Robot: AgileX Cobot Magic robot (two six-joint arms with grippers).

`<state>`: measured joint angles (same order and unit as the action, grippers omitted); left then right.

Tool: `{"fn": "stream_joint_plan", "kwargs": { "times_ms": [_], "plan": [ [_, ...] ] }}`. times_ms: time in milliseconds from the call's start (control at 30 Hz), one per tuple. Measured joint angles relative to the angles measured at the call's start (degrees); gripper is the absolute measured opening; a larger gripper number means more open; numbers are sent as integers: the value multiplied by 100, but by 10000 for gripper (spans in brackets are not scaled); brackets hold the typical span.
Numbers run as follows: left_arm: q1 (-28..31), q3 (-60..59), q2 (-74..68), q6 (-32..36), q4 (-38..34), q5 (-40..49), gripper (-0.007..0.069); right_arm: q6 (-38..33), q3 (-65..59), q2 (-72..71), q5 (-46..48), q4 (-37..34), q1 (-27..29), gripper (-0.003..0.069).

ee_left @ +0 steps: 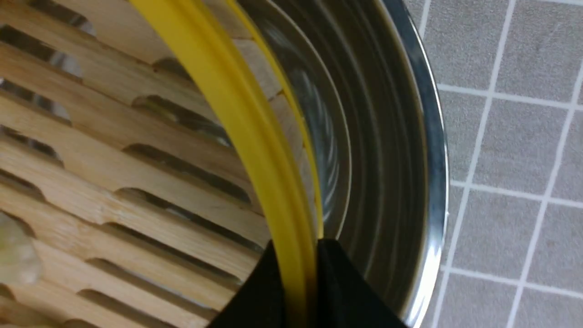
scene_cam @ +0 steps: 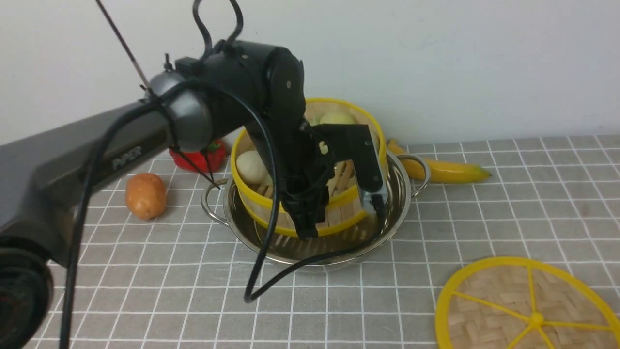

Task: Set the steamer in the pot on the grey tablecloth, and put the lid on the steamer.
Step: 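Place the bamboo steamer basket with dumplings into the steel pot with the left gripper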

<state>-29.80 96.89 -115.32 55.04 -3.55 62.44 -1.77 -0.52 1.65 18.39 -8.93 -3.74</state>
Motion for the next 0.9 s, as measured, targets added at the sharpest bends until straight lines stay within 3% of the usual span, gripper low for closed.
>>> {"fn": "stream_joint_plan", "kwargs": {
  "times_ms": [667,767,900],
  "plan": [
    [-6,0,-609,-226,-253,-321,55,0,0,0,0,0,0,243],
    [-6,4,-609,-381,-248,-384,118,0,0,0,0,0,0,243],
    [-6,41,-609,-602,-106,-424,328,0,0,0,0,0,0,243]
  ]
}}
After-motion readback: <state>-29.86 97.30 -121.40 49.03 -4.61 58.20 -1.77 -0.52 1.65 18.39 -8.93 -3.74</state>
